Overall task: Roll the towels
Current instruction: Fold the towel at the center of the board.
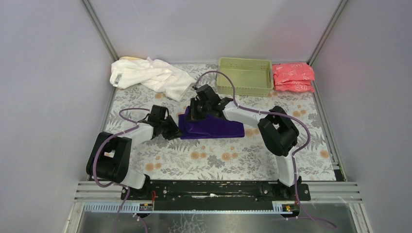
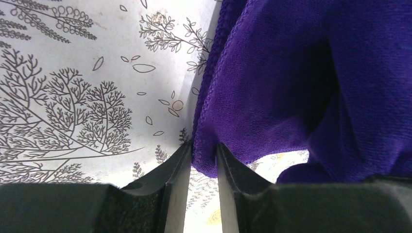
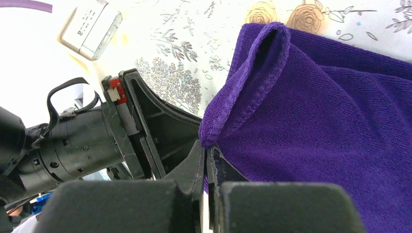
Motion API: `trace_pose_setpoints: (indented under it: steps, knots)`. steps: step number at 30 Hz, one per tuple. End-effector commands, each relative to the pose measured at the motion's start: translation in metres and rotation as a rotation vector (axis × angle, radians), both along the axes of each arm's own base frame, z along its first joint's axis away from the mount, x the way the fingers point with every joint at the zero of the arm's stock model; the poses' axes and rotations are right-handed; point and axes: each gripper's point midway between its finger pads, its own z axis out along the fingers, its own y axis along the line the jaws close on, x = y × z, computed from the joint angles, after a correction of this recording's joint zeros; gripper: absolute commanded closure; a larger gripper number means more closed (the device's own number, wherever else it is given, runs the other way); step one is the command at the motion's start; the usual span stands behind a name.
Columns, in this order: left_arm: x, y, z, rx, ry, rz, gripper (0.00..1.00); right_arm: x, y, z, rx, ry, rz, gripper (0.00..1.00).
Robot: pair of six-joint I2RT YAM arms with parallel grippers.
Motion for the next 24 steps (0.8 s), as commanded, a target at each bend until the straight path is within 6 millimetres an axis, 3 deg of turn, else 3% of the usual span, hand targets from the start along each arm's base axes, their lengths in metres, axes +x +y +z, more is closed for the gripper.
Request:
trace_pose_setpoints:
  steps: [1, 7, 12, 19, 22, 24]
  knots:
    - [0.0, 0.001, -0.007, 0.019, -0.012, 0.001, 0.75, 0.003, 0.028, 0.018, 0.101, -0.01, 0.028, 0.99]
    - [-0.001, 0.002, -0.006, 0.027, -0.012, 0.001, 0.75, -0.001, 0.034, -0.005, 0.092, 0.043, 0.039, 0.94]
    - [-0.003, 0.006, -0.004, 0.048, -0.014, 0.012, 0.71, -0.006, 0.039, -0.012, 0.104, 0.076, 0.059, 0.8]
    - [-0.011, 0.022, 0.006, 0.113, -0.027, 0.057, 0.57, -0.013, 0.04, 0.027, 0.161, 0.016, 0.129, 0.59]
    - [-0.011, 0.032, 0.023, 0.159, -0.059, 0.073, 0.51, -0.012, 0.025, 0.041, 0.121, -0.056, 0.14, 0.53]
    - [-0.009, 0.038, 0.037, 0.189, -0.092, 0.084, 0.48, -0.007, 0.004, 0.045, 0.083, -0.103, 0.12, 0.5]
